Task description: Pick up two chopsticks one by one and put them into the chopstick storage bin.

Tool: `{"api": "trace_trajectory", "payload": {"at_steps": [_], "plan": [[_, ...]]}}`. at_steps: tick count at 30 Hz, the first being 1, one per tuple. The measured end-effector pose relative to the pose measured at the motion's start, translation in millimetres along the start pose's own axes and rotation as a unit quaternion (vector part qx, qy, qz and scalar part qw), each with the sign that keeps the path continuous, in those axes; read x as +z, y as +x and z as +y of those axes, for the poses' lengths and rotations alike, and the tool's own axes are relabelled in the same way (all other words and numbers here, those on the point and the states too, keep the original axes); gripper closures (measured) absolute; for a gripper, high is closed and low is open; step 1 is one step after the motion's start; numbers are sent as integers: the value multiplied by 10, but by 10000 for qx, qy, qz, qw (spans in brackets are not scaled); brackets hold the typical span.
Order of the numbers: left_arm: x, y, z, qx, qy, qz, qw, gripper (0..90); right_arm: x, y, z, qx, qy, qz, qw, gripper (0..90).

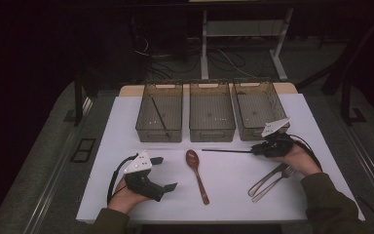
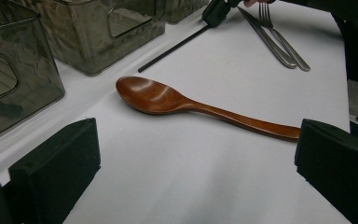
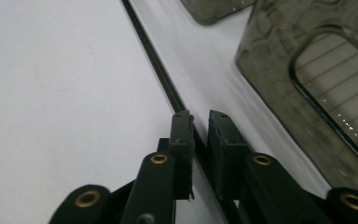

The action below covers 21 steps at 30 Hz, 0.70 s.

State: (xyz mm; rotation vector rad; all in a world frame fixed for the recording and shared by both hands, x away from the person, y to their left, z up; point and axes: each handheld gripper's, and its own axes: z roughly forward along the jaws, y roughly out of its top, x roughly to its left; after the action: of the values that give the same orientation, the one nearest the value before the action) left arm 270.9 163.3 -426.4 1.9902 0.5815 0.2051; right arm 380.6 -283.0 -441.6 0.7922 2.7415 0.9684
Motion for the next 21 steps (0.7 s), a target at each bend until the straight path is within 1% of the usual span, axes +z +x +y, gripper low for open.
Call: {"api": "trace_trajectory", "payload": {"at_steps": [5, 7, 10, 11, 12, 14, 15, 17, 21], "plan": [[-2, -2, 3, -4, -16, -10, 10000, 0, -13, 72, 17, -194, 195, 70, 9996, 813], [-3, -4, 4, 0, -15, -10, 10000, 0, -14, 96, 17, -201, 239, 117, 9994, 815], [-3, -4, 6, 8, -14, -8, 10000, 0, -13, 119, 14, -285, 291, 207, 9990, 820], [-2, -5, 6, 7, -17, -11, 10000, 0, -11, 135, 14, -270, 286, 246, 9989, 822], [-2, -5, 6, 9, -15, -12, 10000, 0, -13, 148, 13, -283, 302, 250, 9988, 824], [-2, -5, 6, 14, -10, -13, 10000, 0, -15, 157, 7, -392, 333, 226, 9984, 827], [-1, -5, 6, 17, -16, -15, 10000, 0, -16, 182, 6, -328, 315, 270, 9986, 828], [-1, -6, 7, 21, -15, -18, 10000, 0, -16, 189, 1, -442, 331, 213, 9982, 831], [-1, -10, 8, 17, -23, -14, 10000, 0, -16, 218, 9, -437, 351, 218, 9982, 842]]}}
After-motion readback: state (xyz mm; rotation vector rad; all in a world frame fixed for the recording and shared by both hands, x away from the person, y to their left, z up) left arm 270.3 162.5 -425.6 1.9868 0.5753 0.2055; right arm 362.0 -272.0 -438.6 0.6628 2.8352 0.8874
